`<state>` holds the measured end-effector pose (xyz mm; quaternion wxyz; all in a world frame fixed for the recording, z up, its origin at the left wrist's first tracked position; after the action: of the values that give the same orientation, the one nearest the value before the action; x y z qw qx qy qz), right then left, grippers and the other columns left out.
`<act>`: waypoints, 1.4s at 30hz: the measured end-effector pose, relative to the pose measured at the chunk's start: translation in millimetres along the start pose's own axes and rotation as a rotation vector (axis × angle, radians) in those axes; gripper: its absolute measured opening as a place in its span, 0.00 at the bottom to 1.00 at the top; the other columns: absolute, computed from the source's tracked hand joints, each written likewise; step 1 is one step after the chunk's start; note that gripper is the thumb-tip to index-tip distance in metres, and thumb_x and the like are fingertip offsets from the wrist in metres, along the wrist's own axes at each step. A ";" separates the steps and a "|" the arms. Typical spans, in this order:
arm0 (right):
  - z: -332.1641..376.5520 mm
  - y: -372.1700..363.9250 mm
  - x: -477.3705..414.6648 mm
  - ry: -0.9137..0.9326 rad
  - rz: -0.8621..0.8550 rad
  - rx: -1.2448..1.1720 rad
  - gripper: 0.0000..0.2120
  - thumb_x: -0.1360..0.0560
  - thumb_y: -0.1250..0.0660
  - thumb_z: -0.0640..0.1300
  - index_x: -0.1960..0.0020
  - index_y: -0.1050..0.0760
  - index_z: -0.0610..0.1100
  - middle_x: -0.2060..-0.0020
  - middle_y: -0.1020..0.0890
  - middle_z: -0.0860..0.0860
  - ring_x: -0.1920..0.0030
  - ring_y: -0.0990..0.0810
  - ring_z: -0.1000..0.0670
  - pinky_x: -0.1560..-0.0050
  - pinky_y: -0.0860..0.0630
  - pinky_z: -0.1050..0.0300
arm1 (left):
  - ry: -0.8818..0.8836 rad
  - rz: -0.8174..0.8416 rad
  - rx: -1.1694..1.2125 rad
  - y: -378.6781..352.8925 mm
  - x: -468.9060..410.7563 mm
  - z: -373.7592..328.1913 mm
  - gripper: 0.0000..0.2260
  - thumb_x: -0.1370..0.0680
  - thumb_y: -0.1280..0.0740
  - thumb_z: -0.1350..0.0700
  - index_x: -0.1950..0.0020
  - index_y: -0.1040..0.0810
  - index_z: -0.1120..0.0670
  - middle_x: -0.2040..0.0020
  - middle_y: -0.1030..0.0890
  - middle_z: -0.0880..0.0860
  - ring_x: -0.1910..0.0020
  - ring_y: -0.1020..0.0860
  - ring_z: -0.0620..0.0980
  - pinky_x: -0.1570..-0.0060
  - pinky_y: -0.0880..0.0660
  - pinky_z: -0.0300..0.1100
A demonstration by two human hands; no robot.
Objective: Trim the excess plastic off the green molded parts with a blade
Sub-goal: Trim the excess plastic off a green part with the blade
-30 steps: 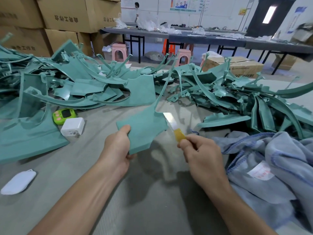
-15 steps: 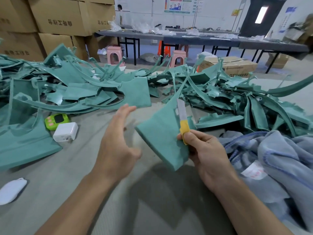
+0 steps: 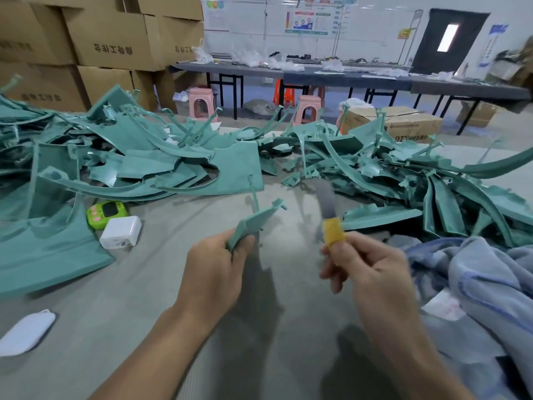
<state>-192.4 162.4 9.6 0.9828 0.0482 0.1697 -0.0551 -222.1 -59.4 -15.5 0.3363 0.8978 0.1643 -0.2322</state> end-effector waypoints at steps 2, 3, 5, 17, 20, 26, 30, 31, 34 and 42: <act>0.8 -21.0 11.7 0.023 0.145 0.127 0.10 0.26 0.32 0.52 0.58 0.18 0.46 0.71 0.20 0.44 0.74 0.29 0.51 0.73 0.33 0.54 | -0.038 0.024 -0.013 -1.1 2.6 -4.9 0.13 0.20 0.37 0.46 0.65 0.30 0.38 0.67 0.25 0.38 0.70 0.30 0.41 0.70 0.34 0.35; 1.0 -29.6 16.5 0.045 0.207 0.203 0.14 0.27 0.35 0.56 0.58 0.20 0.46 0.71 0.21 0.46 0.74 0.30 0.54 0.72 0.34 0.55 | -0.041 0.039 -0.016 -1.7 4.6 -5.7 0.12 0.21 0.39 0.45 0.65 0.31 0.38 0.68 0.26 0.37 0.71 0.31 0.42 0.71 0.36 0.35; 0.1 -38.5 19.5 0.076 0.245 0.305 0.14 0.26 0.36 0.56 0.59 0.22 0.46 0.72 0.21 0.50 0.74 0.29 0.56 0.70 0.35 0.61 | -0.046 0.046 -0.024 -2.3 5.3 -4.0 0.12 0.22 0.40 0.47 0.65 0.32 0.40 0.67 0.25 0.37 0.70 0.31 0.43 0.72 0.36 0.35; 0.2 -30.0 9.9 0.061 0.155 0.301 0.13 0.22 0.33 0.46 0.65 0.24 0.45 0.74 0.26 0.46 0.74 0.33 0.57 0.70 0.35 0.59 | -0.091 0.013 -0.017 -3.7 3.8 -3.3 0.18 0.19 0.34 0.49 0.68 0.35 0.45 0.69 0.27 0.47 0.70 0.31 0.47 0.70 0.35 0.37; -2.7 -21.9 5.3 0.013 0.061 0.222 0.13 0.21 0.32 0.42 0.65 0.24 0.43 0.75 0.26 0.44 0.74 0.33 0.56 0.70 0.34 0.58 | -0.086 -0.002 -0.035 -1.7 2.6 -3.1 0.19 0.19 0.32 0.52 0.68 0.33 0.42 0.66 0.25 0.46 0.68 0.29 0.46 0.69 0.34 0.35; -8.2 -26.6 8.0 0.026 0.135 0.342 0.10 0.22 0.33 0.47 0.61 0.22 0.47 0.74 0.25 0.46 0.74 0.33 0.58 0.71 0.35 0.59 | -0.116 -0.009 -0.021 -1.7 3.7 -7.9 0.21 0.19 0.31 0.53 0.68 0.35 0.38 0.67 0.25 0.40 0.70 0.29 0.42 0.69 0.33 0.33; -3.5 -17.7 4.6 0.047 0.039 0.203 0.11 0.22 0.34 0.49 0.62 0.22 0.48 0.74 0.26 0.46 0.73 0.32 0.56 0.71 0.34 0.59 | -0.105 -0.013 -0.045 -0.1 3.3 -6.2 0.17 0.20 0.30 0.54 0.66 0.31 0.43 0.67 0.25 0.41 0.70 0.30 0.42 0.70 0.34 0.31; -1.2 -21.8 8.0 0.076 0.105 0.179 0.11 0.23 0.35 0.52 0.62 0.22 0.49 0.74 0.26 0.47 0.73 0.31 0.55 0.70 0.33 0.58 | -0.120 -0.010 -0.044 -0.2 4.0 -8.2 0.15 0.20 0.29 0.56 0.64 0.28 0.45 0.68 0.25 0.37 0.70 0.29 0.39 0.69 0.34 0.28; -9.6 -29.7 10.0 0.068 0.136 0.389 0.10 0.22 0.35 0.53 0.61 0.23 0.52 0.73 0.24 0.51 0.73 0.30 0.56 0.70 0.33 0.56 | -0.154 -0.006 -0.066 1.5 5.5 -14.0 0.07 0.22 0.26 0.58 0.59 0.20 0.50 0.72 0.25 0.35 0.71 0.27 0.36 0.72 0.35 0.27; -7.5 -17.1 0.5 -0.195 0.120 -0.299 0.08 0.26 0.28 0.45 0.60 0.14 0.43 0.47 0.13 0.52 0.45 0.18 0.59 0.49 0.18 0.58 | -0.398 -0.154 -0.513 16.8 6.5 -37.9 0.15 0.36 0.25 0.61 0.52 0.12 0.49 0.68 0.17 0.48 0.74 0.20 0.53 0.77 0.27 0.42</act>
<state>-196.5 146.3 1.1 0.9923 -0.0940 0.0770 0.0248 -197.4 -44.8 15.1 0.5581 0.7059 0.2159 -0.3789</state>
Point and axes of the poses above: each hand's wrist, its own x-axis away from the middle knuckle, its own y-axis out of the back of the hand, z = x × y, the point moved 3 cm from there along -x, towards the middle knuckle
